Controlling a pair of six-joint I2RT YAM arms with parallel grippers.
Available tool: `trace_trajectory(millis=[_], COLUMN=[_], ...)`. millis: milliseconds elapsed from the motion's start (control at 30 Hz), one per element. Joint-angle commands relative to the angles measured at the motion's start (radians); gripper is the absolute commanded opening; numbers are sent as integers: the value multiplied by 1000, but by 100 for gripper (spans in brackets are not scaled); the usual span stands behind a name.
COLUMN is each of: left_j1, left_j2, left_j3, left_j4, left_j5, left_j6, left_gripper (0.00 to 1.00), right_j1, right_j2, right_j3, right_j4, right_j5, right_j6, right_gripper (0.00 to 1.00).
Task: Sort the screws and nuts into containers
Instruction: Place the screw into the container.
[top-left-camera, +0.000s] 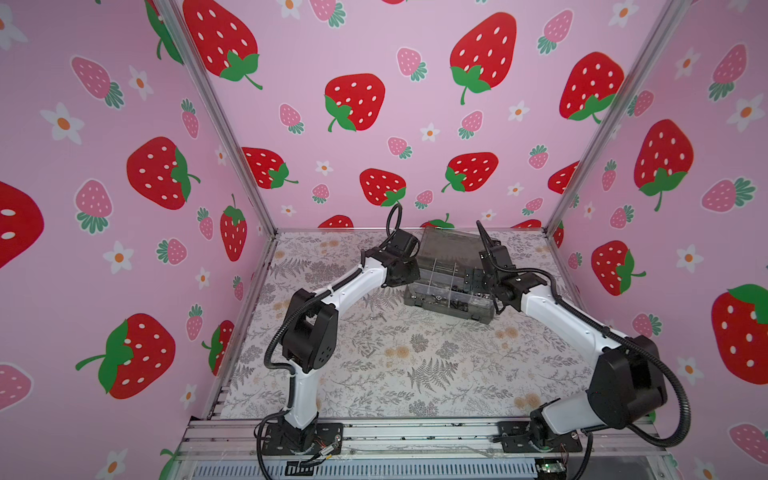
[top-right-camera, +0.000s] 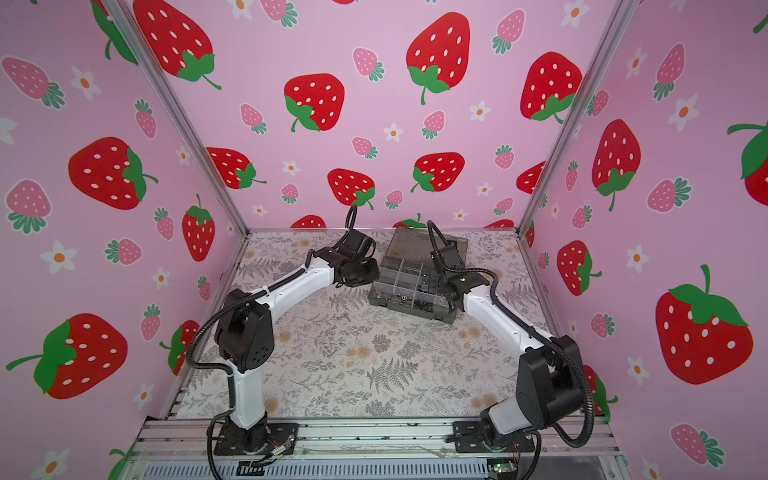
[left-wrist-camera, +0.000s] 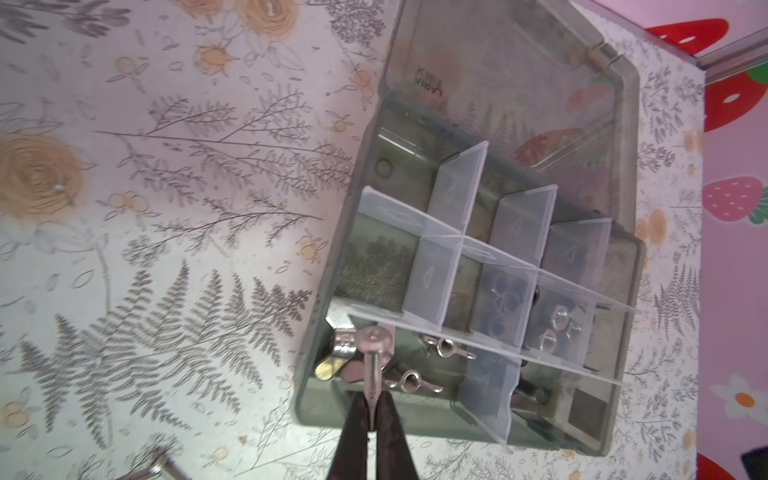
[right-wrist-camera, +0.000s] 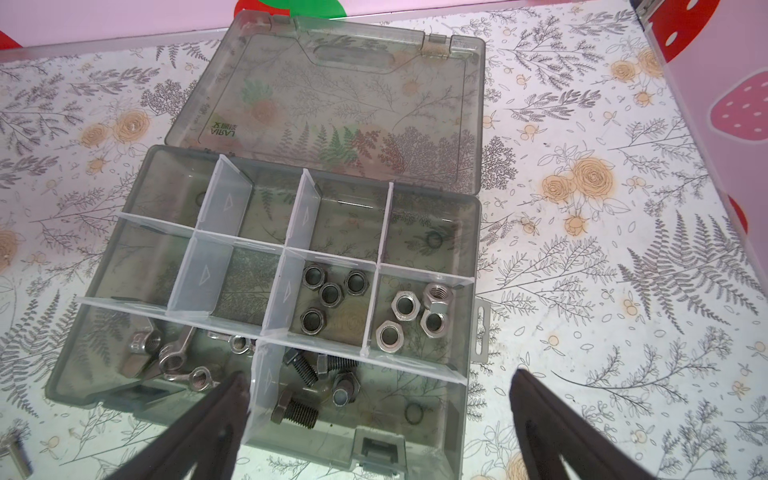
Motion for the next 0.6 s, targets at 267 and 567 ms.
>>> trace_trajectory(millis=[267,567], left_j1=[-21,-19], left_j2=[193,318], left_j3=[251,403], left_j4=[-55,-131], left_j5=[46,47], left_j6=[36,41], left_gripper=[0,0], right_j1=[-5,-5], right_j2=[-51,-55], right_j3=[-32,-41], right_j4=[12,16], right_j5=[27,21], right_j6=[36,39], right_gripper=[100,100])
